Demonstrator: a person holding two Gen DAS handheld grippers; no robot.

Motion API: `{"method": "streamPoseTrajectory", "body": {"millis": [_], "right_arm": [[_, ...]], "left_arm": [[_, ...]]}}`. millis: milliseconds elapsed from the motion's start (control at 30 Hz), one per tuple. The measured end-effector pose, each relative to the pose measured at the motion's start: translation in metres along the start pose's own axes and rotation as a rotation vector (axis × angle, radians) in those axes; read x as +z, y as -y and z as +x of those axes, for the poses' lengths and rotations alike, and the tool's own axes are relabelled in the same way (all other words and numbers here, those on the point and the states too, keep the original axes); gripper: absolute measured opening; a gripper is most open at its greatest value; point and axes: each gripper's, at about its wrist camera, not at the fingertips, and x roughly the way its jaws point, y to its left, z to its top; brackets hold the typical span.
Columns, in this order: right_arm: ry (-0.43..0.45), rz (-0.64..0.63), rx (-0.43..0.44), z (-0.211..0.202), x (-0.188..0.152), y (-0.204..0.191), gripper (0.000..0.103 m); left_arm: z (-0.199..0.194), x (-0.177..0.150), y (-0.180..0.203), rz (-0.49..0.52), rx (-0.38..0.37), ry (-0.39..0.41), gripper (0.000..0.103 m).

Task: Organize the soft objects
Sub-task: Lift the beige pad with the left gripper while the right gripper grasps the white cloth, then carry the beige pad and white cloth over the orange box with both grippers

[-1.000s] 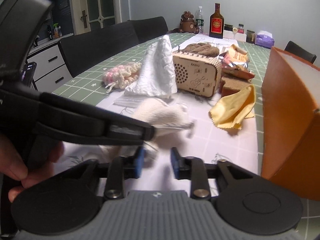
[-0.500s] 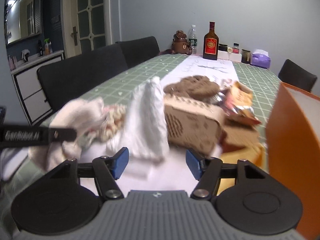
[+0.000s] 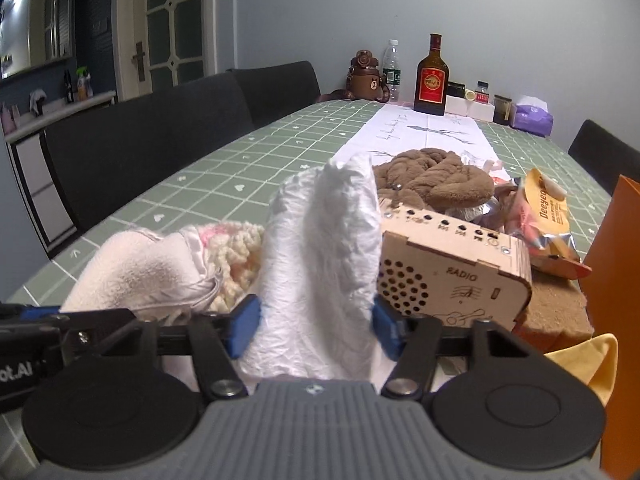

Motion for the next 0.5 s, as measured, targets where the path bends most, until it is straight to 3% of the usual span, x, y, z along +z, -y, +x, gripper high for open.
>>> {"method": "streamPoseTrajectory", "body": {"millis": [100, 233, 500], "right_arm": [[0.013, -0.040, -0.024, -0.002, -0.003, -0.004, 0.015], [0.040, -0.063, -0.007, -0.015, 0.001, -0.001, 0.008], [0.134, -0.080, 0.004, -0.069, 0.023, 0.018, 0.007]], "left_arm": [[-0.003, 0.001, 0.002, -0.001, -0.007, 0.004, 0.025], [-0.011, 0.001, 0.004, 0.005, -0.010, 0.016, 0.026], [-0.039, 0.006, 0.013, 0.028, -0.023, 0.065, 0.026]]}}
